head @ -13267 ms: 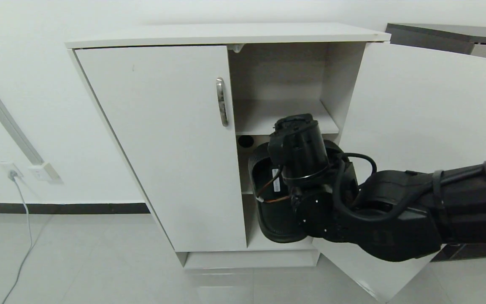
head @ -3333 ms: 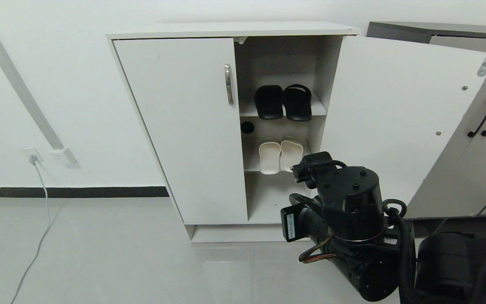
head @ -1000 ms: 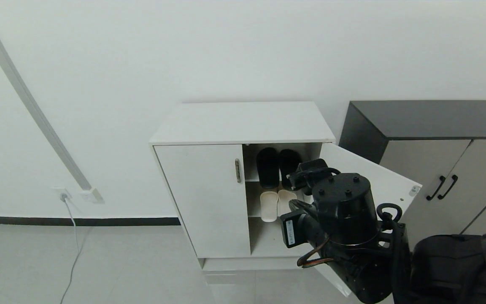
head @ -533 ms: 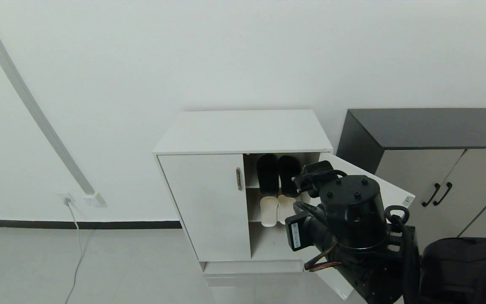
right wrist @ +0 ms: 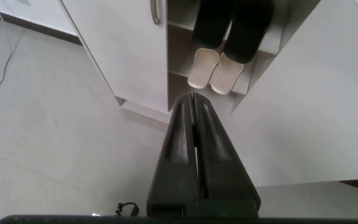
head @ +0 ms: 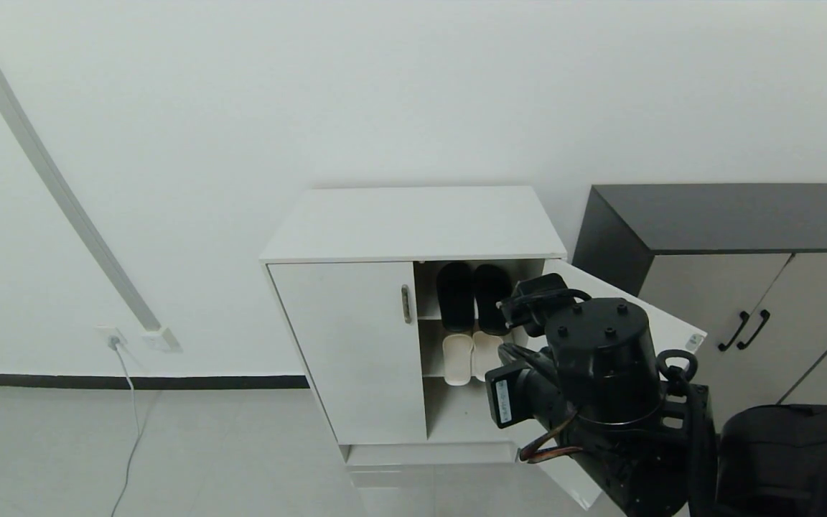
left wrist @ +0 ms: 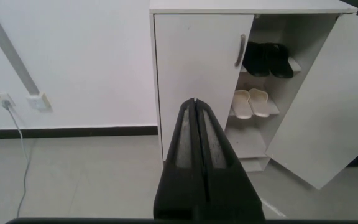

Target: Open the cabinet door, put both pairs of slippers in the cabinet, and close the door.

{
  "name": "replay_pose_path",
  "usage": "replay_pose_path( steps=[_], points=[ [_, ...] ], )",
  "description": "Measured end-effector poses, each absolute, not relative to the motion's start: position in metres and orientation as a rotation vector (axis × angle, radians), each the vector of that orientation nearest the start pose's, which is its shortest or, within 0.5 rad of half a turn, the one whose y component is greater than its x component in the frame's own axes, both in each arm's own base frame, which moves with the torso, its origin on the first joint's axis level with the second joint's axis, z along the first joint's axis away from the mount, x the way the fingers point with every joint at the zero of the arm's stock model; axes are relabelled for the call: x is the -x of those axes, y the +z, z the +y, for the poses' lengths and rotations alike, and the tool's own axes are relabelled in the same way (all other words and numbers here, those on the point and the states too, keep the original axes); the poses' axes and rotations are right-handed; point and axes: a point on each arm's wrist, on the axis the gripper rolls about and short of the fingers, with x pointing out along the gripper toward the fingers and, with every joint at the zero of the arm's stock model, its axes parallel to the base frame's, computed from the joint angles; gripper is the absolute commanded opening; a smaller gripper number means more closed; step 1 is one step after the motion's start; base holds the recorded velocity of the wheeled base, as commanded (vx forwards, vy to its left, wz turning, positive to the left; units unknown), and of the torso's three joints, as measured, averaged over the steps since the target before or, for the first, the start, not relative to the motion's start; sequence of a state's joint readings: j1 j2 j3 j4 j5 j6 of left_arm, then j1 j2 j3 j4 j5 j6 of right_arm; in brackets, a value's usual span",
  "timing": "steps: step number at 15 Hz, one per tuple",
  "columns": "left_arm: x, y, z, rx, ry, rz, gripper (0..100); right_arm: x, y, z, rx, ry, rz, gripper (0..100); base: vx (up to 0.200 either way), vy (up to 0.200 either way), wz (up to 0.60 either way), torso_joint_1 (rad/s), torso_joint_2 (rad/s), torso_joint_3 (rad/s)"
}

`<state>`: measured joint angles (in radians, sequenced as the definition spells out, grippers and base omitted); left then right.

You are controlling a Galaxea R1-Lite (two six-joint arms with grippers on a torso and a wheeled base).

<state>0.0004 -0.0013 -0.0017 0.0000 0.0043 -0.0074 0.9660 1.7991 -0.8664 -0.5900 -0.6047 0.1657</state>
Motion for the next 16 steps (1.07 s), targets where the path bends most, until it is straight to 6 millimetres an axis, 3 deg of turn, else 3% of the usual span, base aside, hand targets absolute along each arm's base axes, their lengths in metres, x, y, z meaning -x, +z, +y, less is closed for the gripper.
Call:
replay_pose_path(
  steps=[7, 16],
  points=[
    [0.0230, 0.0758, 0.0001, 0.006, 0.008, -0.003, 0, -0.1960, 0.1637, 0.2600, 0.081, 0.333, 0.272, 0, 0.000, 0.000, -0.51, 0.002, 0.00, 0.002],
    [0.0229, 0.0756, 0.0001, 0.007, 0.007, -0.002, 0, -0.1959, 0.1633, 0.2601, 0.080, 0.334, 0.273, 0, 0.000, 0.000, 0.00, 0.000, 0.00, 0.000]
  ],
)
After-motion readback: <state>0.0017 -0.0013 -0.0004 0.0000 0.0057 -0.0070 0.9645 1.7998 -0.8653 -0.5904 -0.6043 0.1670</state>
